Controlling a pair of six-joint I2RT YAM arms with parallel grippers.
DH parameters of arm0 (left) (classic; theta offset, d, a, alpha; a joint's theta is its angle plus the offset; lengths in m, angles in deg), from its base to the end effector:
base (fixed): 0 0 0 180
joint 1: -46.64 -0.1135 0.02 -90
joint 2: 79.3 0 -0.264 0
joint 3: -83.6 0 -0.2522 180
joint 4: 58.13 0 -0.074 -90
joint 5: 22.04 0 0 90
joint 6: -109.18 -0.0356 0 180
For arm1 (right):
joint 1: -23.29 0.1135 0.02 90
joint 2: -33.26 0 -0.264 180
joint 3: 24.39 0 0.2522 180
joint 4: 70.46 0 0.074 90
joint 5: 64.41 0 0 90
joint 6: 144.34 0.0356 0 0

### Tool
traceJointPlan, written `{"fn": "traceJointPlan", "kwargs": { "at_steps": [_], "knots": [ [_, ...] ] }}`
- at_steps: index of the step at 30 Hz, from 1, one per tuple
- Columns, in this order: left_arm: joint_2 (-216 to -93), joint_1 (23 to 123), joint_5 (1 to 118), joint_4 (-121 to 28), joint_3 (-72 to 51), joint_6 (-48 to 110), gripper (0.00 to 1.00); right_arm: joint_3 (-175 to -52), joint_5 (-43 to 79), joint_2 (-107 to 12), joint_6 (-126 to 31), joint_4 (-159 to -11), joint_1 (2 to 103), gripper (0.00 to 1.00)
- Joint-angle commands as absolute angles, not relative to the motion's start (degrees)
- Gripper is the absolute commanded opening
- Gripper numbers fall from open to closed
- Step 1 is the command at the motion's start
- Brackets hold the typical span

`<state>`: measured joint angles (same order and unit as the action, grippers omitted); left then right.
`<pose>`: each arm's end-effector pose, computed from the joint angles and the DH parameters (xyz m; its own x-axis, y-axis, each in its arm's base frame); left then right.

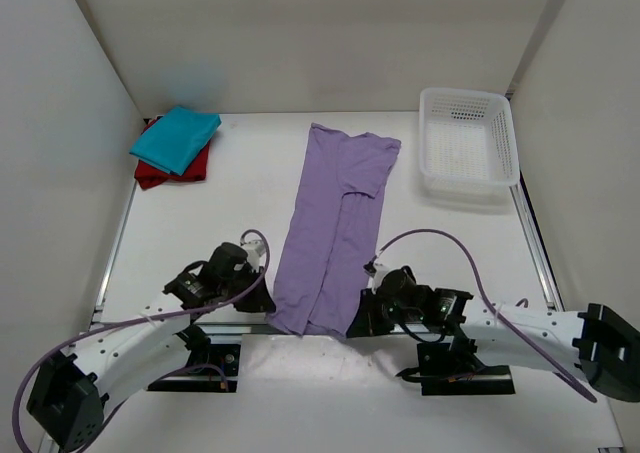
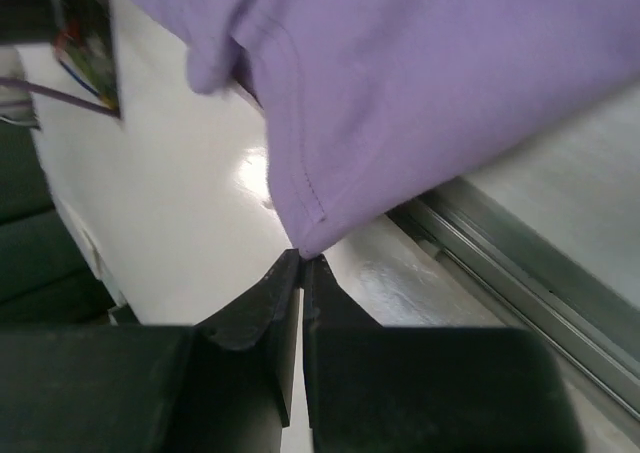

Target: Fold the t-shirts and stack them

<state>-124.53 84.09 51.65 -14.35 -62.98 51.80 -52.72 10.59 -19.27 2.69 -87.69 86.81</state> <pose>0.1067 -0.0943 0.1601 -0.9342 0.0638 -0.3511 0.2446 0.8309 -0.4998 0.0679 0.1569 0.1479 -0.9585 -0.1067 -0.2643 -0.2701 0.6368 0.7222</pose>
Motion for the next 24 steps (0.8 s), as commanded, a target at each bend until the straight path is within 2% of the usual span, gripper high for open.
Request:
{"fn": "traceJointPlan", "kwargs": {
  "at_steps": [1,8,13,18,24],
  "knots": [
    [-123.59,80.92,48.45,-12.46,-53.93,49.95,0.00,-58.53,11.89,-15.79,0.70,-92.47,82.47,0.00],
    [-136.49,75.56,49.07,-20.44,-41.70,49.68,0.00,-66.27,2.49,-16.22,-15.03,-95.92,57.00,0.00],
    [-151.34,72.39,50.21,-27.92,-31.51,50.12,0.00,-70.76,-1.13,-24.02,-21.37,-92.75,41.41,0.00],
    [-166.21,71.42,54.06,-26.28,-17.73,47.14,0.00,-76.56,-1.58,-36.24,-23.14,-87.92,35.68,0.00],
    [-179.48,70.19,54.87,-25.82,-8.91,46.00,0.00,-82.61,-1.74,-48.01,-22.97,-82.82,32.69,0.00]
  ]
}}
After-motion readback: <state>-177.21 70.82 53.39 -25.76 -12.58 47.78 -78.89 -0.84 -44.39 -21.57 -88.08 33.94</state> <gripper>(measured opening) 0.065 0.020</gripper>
